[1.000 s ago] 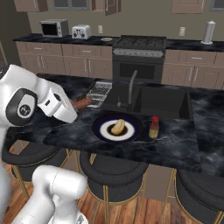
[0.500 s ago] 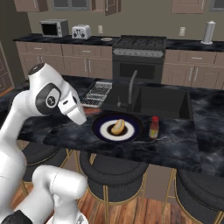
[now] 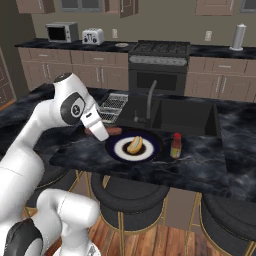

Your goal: Move the hot dog bun to the plate on the dining table and place the condiment next to that plate. Then navigate to the fridge and take the sausage and place it on the plate as well.

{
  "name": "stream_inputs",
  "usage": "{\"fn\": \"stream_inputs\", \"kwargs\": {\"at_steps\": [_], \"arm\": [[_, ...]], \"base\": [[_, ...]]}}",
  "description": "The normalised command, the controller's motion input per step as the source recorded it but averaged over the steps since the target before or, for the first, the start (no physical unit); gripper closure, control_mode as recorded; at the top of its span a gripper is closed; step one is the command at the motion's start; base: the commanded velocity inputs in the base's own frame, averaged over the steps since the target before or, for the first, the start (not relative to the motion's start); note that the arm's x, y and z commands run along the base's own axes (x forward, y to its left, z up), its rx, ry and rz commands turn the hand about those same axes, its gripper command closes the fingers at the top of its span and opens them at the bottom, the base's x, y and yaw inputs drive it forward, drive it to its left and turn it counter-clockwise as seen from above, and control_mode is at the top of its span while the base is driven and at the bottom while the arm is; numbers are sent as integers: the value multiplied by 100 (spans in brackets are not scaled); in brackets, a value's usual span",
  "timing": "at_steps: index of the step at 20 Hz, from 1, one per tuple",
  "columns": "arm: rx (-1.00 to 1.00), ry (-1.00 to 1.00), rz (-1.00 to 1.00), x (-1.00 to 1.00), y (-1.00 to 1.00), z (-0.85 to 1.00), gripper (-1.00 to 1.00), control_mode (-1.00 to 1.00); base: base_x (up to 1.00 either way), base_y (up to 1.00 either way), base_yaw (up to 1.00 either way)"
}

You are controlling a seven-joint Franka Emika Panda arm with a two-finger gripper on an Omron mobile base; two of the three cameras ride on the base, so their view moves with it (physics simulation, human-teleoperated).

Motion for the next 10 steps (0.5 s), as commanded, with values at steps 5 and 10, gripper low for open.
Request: {"fn": "stream_inputs", "kwargs": {"at_steps": [5,10], "arm": [[4,-4,0,37,0,-31,100,-100],[3,-5,-4,24,0,-37,100,-100]], "base": [[0,0,0],[0,0,0]]}}
